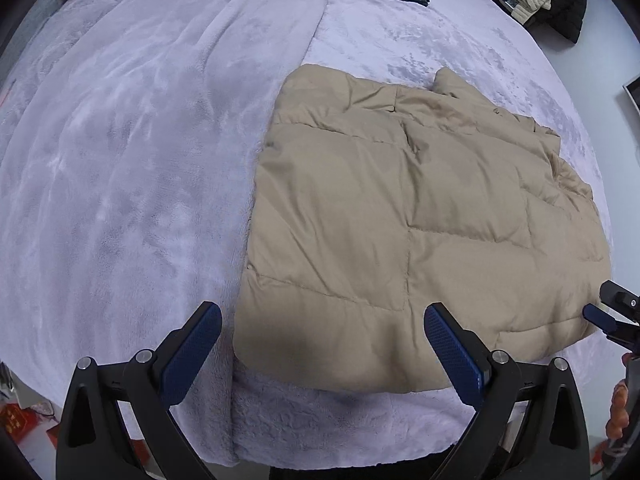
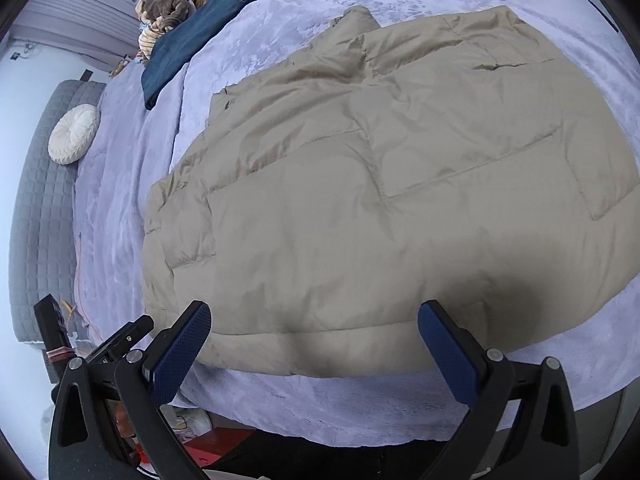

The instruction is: Fold large clothes

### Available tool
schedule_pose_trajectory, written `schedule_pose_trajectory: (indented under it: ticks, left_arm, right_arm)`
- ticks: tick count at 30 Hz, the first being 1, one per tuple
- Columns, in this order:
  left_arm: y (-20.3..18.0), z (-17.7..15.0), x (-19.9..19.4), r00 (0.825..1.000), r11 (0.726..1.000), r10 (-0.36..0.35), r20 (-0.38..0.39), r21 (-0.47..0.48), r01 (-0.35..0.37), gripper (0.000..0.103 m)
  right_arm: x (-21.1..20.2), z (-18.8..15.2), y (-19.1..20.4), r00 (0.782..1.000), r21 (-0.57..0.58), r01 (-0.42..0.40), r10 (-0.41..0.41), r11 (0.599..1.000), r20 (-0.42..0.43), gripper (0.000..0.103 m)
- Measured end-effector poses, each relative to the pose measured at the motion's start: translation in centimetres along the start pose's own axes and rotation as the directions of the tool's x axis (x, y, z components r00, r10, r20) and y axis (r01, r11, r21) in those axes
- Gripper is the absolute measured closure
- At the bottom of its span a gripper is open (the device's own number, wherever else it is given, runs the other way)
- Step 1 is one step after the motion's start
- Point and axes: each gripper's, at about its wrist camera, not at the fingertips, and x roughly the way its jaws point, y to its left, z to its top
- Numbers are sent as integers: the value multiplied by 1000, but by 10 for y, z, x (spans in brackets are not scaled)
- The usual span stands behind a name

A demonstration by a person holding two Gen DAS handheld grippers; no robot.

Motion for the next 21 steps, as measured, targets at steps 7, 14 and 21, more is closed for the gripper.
schedule_pose_trajectory:
  ticks: [7, 14, 21]
  left_arm:
    - [39, 28, 26, 979, 979, -202, -18, -4, 202, 2]
    - [62, 61, 89, 823, 837, -547, -155, -97, 538, 2]
    - [22, 79, 127, 740, 781, -609, -285, -51, 622, 2]
  right_arm:
    - [20, 5, 22, 1000, 23, -16, 16, 1000, 12, 0]
    - [52, 13, 20, 999, 34, 27, -26, 999, -25, 0]
    - [65, 15, 17, 998, 38, 50, -48, 998, -34, 0]
